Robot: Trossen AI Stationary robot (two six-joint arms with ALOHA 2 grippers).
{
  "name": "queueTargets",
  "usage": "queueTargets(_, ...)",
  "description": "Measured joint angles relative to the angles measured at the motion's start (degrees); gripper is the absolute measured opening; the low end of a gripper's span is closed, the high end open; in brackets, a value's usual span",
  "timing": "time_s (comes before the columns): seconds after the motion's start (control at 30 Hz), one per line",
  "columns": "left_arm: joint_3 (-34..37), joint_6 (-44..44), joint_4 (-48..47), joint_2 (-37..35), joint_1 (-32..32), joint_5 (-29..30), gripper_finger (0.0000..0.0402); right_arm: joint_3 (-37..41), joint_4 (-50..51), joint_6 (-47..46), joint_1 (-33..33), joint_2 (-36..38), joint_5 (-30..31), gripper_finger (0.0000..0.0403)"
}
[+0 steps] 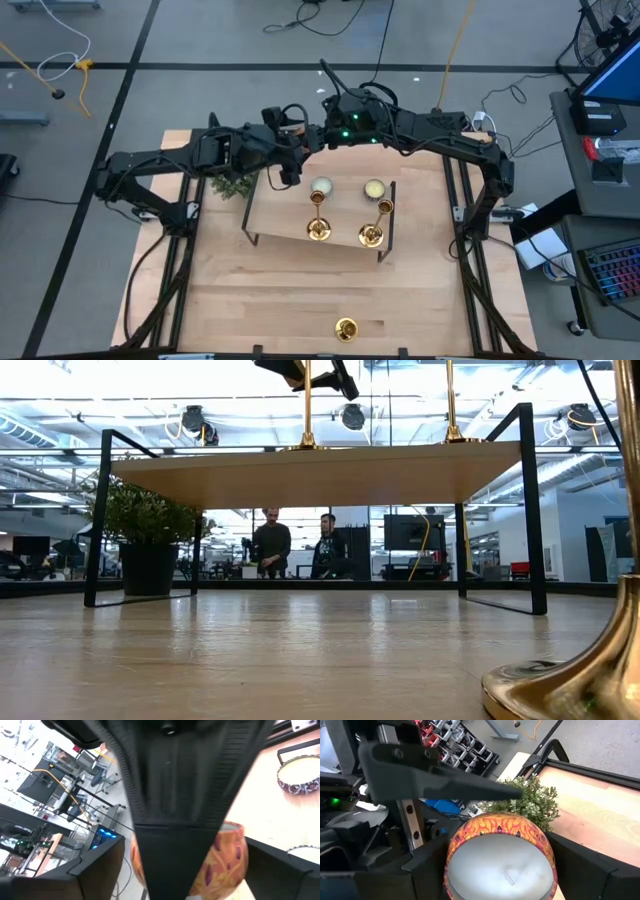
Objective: Pick & Place candle stick holders
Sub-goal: Put the scented candle on the shelf
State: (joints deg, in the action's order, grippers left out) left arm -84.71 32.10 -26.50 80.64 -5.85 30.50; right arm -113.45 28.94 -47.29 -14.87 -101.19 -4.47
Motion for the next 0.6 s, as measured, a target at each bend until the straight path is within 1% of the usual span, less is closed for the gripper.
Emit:
queueTargets(0.13,0.00,1.21,-0.14,0.00,0.16,0.00,0.0320,0.00,-0.06,0.00,0.00,0.00,0.02,0.0300)
queueTargets(0.23,0.00,2.59,-0.14,0.00,0.57,0.03,0.0303,0.08,-0.11,0.13,0.00,0.00,0.02,0.0300)
queueTargets(0.3,0.00,2.97,-0.16,0.00,0.74,0.18,0.0304,1.04,-1.04,-0.19,0.00,0.03,0.00,0.0300)
queueTargets(0.43,0.04,2.48,0.24,0.05,0.79,0.05,0.0336,2.85,-2.47,-1.72,-0.02,0.09,-0.08,0.0300)
queueTargets(0.5,0.04,2.22,0.64,0.04,0.89,-0.08,0.0346,3.23,-2.18,-2.20,0.01,-0.04,-0.12,0.0300)
queueTargets(0.6,0.00,1.96,0.88,-0.02,0.90,-0.33,0.0337,3.28,-2.60,-2.04,0.19,-0.15,0.26,0.0300)
